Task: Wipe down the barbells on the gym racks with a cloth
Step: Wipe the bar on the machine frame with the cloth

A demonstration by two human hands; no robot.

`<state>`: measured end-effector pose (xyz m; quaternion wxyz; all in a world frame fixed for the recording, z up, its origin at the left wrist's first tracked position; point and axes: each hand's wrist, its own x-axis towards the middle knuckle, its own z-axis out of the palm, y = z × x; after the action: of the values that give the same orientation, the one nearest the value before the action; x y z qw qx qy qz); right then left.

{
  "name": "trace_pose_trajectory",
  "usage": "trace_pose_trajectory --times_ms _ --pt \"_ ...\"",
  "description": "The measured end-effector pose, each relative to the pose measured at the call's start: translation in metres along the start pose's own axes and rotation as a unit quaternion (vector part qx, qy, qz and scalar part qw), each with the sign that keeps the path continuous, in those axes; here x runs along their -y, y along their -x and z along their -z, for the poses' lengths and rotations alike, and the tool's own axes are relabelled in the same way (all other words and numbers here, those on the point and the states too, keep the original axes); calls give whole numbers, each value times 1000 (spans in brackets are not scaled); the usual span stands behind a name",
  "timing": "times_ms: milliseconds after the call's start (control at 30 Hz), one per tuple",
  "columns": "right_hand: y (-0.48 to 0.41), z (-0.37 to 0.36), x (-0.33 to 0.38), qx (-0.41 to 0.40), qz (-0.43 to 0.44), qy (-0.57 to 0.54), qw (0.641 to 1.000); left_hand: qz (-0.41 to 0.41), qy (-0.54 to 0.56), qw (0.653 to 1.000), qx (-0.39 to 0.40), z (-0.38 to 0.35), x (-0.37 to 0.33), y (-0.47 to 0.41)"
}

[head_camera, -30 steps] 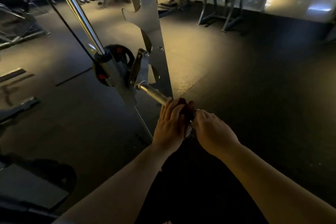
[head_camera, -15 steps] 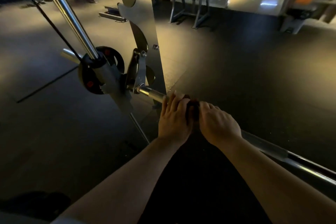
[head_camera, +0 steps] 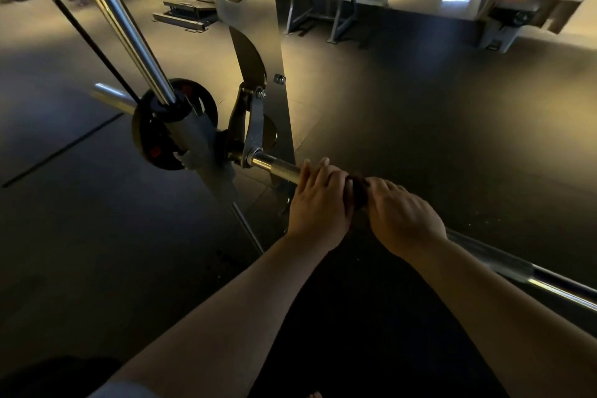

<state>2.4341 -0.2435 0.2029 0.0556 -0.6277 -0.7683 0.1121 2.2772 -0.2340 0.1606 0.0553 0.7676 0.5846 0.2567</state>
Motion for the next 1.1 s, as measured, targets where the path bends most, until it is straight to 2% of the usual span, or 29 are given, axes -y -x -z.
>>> trace_pose_trajectory --times_ms 67,133,233,300,400,567,667,800,867,933,1000,1100 --pt "-14 1 5 50 -28 -31 998 23 -35 999 19 6 -10 -11" --pt "-21 -1 11 65 -45 -49 996 42 -26 998 28 4 -16 -11" --pt "-12 -8 17 4 -73 -22 997 10 27 1000 2 -8 -7 8" --pt "-3 -10 17 -46 -51 12 998 -30 5 999 -22 -16 8 19" --pt "-3 -10 17 -66 -40 10 997 -47 -13 998 -34 -11 22 14" --pt "-3 -6 22 -45 -56 -1 997 72 40 997 10 3 -5 -10" --pt "-1 -7 23 -53 -59 11 997 33 54 998 20 -6 -6 8" --pt "-1 -9 19 -74 -40 10 996 -67 -8 997 -23 -8 29 16" --pt "-2 -10 17 -67 -34 -2 997 -37 -10 998 -47 2 42 3" --pt "-3 -9 17 -62 -38 -7 997 49 27 997 -49 10 45 -8" --pt "-8 -9 19 -55 -43 -11 998 95 35 994 -41 8 36 -12" --pt "-18 -8 29 -37 -37 -23 998 62 10 998 -23 -8 19 1"
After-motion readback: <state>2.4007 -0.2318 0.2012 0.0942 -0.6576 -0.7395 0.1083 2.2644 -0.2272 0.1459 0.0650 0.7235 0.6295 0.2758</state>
